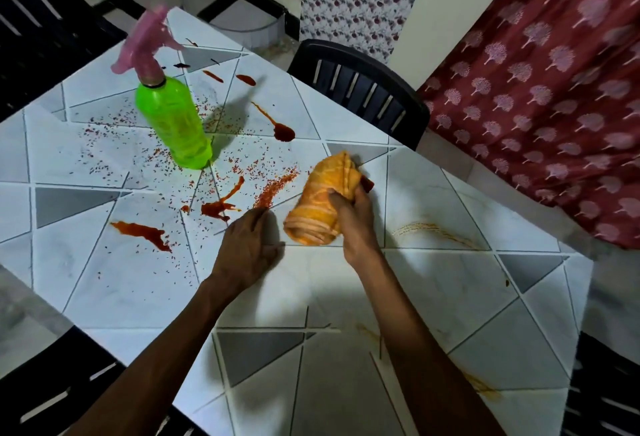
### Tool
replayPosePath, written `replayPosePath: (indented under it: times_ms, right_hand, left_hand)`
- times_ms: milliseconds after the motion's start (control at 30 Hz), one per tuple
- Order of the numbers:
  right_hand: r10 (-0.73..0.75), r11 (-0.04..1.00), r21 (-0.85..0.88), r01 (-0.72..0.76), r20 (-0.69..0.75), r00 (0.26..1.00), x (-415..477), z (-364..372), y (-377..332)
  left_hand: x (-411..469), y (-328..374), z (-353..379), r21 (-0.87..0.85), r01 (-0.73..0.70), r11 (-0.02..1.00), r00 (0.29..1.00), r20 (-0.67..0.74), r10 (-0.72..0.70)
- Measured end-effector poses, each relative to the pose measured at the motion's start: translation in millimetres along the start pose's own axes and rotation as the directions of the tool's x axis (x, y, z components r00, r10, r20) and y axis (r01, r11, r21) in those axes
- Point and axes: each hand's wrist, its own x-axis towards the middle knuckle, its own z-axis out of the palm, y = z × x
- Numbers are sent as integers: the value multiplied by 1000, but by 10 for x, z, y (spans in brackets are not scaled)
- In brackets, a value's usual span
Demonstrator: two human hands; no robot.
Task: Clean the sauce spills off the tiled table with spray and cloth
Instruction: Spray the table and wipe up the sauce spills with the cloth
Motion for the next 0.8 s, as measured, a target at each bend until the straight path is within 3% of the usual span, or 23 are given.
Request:
replayPosePath:
  times_ms: [100, 200, 367, 600, 800]
  right_hand:
    - [-80, 993, -97, 69, -116, 990, -157, -575, -23]
    - [-62, 982, -188, 23, -207, 976, -136, -950, 104]
    - [4, 967, -247, -62, -227, 974, 219, -828, 286]
    - [63, 986, -156, -62, 2, 998, 724, 314, 25]
    - [178, 976, -169, -137, 259, 949, 745, 826, -208]
  left_hand:
    - [48, 45, 24, 47, -30, 998, 1000, 8, 30]
    - [82, 56, 25, 59, -21, 998, 1000, 1, 21]
    - [146, 49, 3, 47, -47, 998, 998, -28, 48]
    - [303, -3, 0, 142, 7, 990, 999, 46, -14]
    - [381, -6, -1, 178, 47, 983, 997, 50, -57]
